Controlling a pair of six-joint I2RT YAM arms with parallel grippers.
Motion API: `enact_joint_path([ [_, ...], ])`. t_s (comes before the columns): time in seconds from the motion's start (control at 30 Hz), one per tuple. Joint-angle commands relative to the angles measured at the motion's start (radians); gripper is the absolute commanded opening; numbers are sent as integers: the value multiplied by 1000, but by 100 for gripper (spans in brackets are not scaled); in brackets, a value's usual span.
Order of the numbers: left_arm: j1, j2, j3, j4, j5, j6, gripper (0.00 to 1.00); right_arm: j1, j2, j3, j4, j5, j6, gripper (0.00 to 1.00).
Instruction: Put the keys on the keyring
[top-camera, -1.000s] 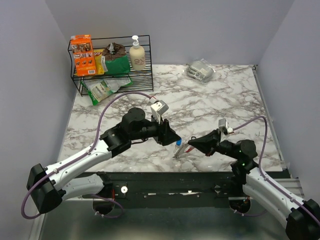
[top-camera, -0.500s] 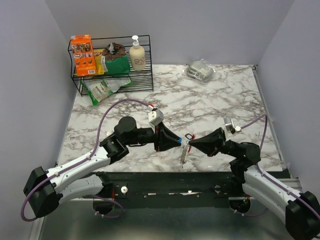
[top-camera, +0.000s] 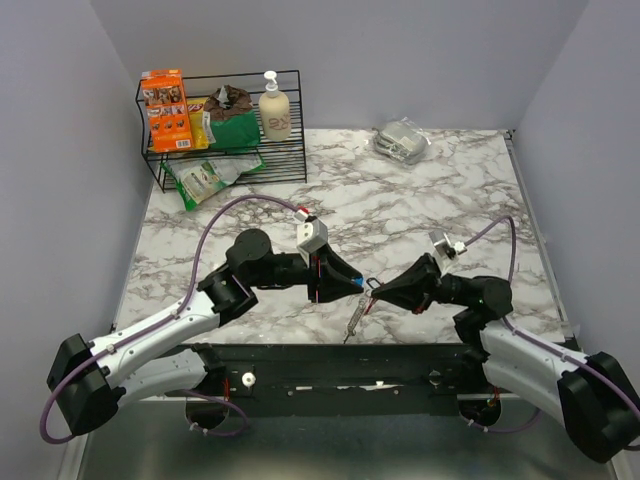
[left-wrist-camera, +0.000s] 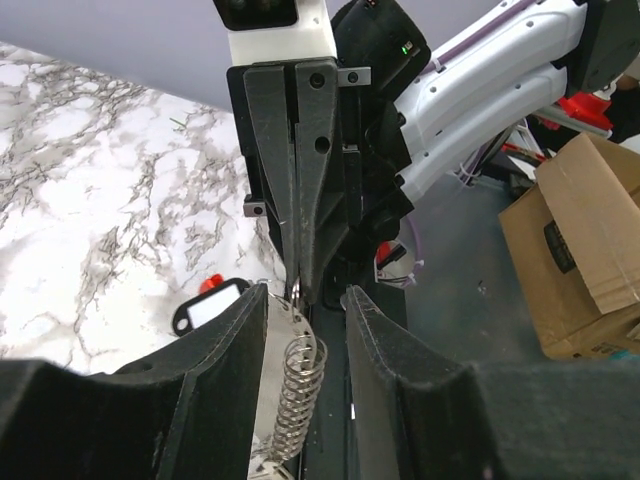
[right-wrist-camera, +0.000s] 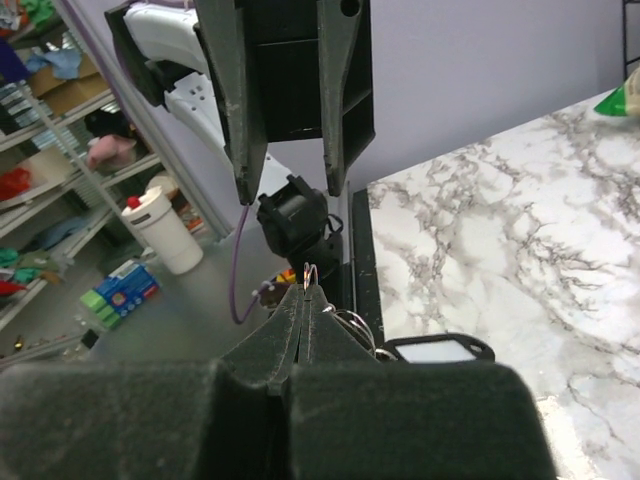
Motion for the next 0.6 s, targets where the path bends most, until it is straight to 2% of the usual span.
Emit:
enact_joint_path([
  [0.0,3,0,32,-105,25,58,45,5,34,53,174,-95,30,0],
  [0.13,4,-63,10,-175,-81,72,46,5,128,73,171,-109,23,0],
  [0.2,4,-87,1,-232,-150,76,45,5,186,85,261,-112,47,0],
  [0.33,9,-170,-20,-313,-302,64,47,13,408,183,393,-153,172,0],
  [0.47,14,-244,-43,-369,-420,58,51,91,591,348,394,-201,216,0],
  [0.57,17,-271,-46,-399,-468,64,51,140,691,389,394,-201,208,0],
])
